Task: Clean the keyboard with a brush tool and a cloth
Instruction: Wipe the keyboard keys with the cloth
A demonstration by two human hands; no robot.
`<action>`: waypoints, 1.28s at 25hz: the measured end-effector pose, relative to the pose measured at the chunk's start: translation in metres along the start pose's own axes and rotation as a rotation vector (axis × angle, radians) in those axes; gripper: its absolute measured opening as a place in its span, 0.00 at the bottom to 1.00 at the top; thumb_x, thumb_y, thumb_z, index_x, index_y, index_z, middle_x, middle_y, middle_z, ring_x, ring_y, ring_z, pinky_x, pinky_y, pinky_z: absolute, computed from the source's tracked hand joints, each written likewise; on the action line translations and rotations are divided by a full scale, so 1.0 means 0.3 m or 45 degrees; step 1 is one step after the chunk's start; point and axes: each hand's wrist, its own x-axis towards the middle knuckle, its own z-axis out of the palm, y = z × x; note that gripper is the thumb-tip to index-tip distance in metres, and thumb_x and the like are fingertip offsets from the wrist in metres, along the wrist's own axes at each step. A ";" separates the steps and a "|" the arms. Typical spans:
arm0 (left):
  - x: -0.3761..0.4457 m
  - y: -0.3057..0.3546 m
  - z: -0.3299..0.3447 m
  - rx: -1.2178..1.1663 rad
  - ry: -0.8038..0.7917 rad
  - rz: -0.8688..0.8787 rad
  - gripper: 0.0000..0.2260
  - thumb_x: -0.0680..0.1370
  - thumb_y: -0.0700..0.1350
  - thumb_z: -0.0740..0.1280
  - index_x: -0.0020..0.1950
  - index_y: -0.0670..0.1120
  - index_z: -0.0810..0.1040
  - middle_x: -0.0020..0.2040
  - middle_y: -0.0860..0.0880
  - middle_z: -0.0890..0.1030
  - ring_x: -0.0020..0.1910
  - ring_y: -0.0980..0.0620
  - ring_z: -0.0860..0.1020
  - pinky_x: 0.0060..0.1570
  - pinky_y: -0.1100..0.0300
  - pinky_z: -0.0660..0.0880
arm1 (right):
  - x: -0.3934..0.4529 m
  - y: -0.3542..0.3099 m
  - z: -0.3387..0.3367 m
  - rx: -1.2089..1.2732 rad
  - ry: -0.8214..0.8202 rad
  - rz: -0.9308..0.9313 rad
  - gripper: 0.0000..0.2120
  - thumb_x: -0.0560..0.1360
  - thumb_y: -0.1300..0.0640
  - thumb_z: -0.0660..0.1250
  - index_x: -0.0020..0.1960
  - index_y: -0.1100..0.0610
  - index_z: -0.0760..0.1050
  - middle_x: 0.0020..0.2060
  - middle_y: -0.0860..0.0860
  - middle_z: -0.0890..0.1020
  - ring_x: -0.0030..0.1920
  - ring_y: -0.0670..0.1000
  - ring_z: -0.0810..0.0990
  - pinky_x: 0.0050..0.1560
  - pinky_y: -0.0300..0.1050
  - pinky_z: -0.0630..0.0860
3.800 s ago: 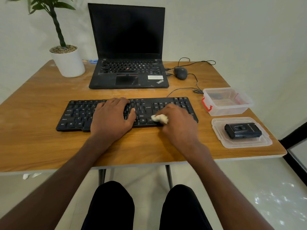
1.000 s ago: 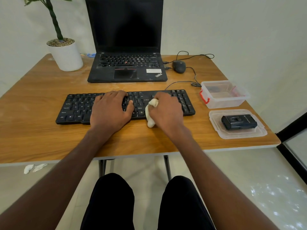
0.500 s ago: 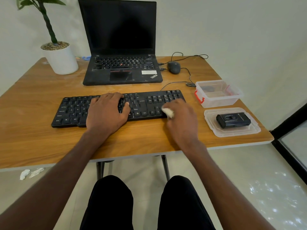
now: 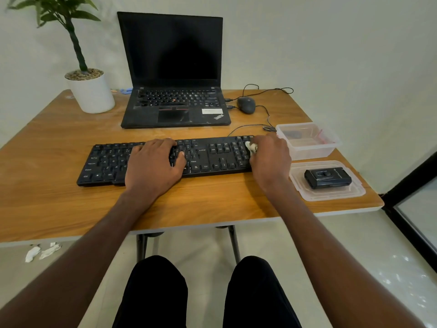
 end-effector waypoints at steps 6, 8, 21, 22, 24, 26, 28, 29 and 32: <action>0.000 -0.001 0.004 -0.017 -0.001 0.023 0.20 0.84 0.59 0.59 0.69 0.50 0.76 0.63 0.47 0.83 0.63 0.46 0.79 0.69 0.43 0.69 | -0.033 -0.020 -0.012 0.177 -0.096 -0.102 0.19 0.74 0.65 0.74 0.62 0.49 0.85 0.58 0.50 0.82 0.55 0.52 0.79 0.51 0.47 0.77; 0.003 0.000 0.001 -0.018 -0.004 0.019 0.20 0.84 0.59 0.59 0.69 0.49 0.77 0.63 0.47 0.83 0.63 0.46 0.79 0.69 0.43 0.70 | 0.019 -0.054 -0.012 0.206 -0.137 -0.071 0.20 0.74 0.65 0.74 0.63 0.48 0.84 0.60 0.50 0.84 0.57 0.52 0.81 0.51 0.48 0.80; 0.009 -0.003 0.009 -0.086 0.021 0.040 0.20 0.84 0.57 0.60 0.69 0.48 0.78 0.62 0.46 0.83 0.63 0.45 0.79 0.70 0.43 0.70 | -0.074 -0.023 -0.056 -0.065 -0.099 0.109 0.19 0.76 0.60 0.75 0.65 0.56 0.78 0.63 0.54 0.78 0.59 0.57 0.78 0.55 0.53 0.79; 0.010 -0.003 0.011 -0.088 0.025 0.045 0.20 0.84 0.58 0.60 0.69 0.48 0.78 0.62 0.46 0.83 0.63 0.46 0.79 0.70 0.43 0.70 | -0.114 -0.039 -0.047 -0.061 -0.084 0.094 0.20 0.76 0.60 0.75 0.66 0.57 0.76 0.64 0.54 0.76 0.59 0.56 0.77 0.56 0.52 0.78; 0.009 -0.007 0.015 -0.089 0.034 0.053 0.20 0.84 0.58 0.60 0.69 0.48 0.78 0.63 0.46 0.83 0.63 0.46 0.79 0.70 0.44 0.69 | -0.179 -0.077 -0.023 0.044 -0.059 0.033 0.18 0.75 0.63 0.74 0.63 0.56 0.77 0.62 0.51 0.75 0.56 0.52 0.78 0.54 0.47 0.78; 0.005 -0.007 0.010 -0.081 0.019 0.054 0.21 0.84 0.59 0.58 0.69 0.48 0.77 0.64 0.46 0.83 0.63 0.46 0.79 0.70 0.44 0.70 | -0.205 -0.112 0.004 0.236 -0.067 -0.029 0.17 0.74 0.66 0.73 0.61 0.54 0.79 0.59 0.48 0.77 0.51 0.47 0.77 0.48 0.40 0.74; -0.001 -0.004 0.000 -0.092 0.025 0.057 0.23 0.84 0.61 0.56 0.69 0.48 0.77 0.63 0.47 0.83 0.63 0.47 0.79 0.70 0.44 0.70 | -0.212 -0.141 0.016 0.441 -0.068 -0.024 0.17 0.75 0.65 0.73 0.61 0.50 0.81 0.57 0.45 0.78 0.50 0.43 0.75 0.44 0.32 0.67; -0.009 -0.011 -0.011 -0.121 0.056 0.051 0.23 0.84 0.62 0.55 0.69 0.49 0.77 0.63 0.48 0.83 0.63 0.48 0.79 0.70 0.44 0.70 | -0.214 -0.154 0.020 0.518 -0.045 -0.016 0.17 0.75 0.63 0.73 0.62 0.49 0.80 0.57 0.45 0.79 0.51 0.41 0.74 0.44 0.30 0.66; -0.054 -0.095 -0.068 -0.254 0.153 -0.023 0.25 0.84 0.64 0.54 0.70 0.50 0.77 0.63 0.48 0.83 0.62 0.48 0.79 0.70 0.44 0.67 | -0.228 -0.175 0.036 0.638 0.012 -0.044 0.20 0.76 0.62 0.74 0.64 0.48 0.78 0.59 0.44 0.81 0.56 0.42 0.77 0.49 0.31 0.71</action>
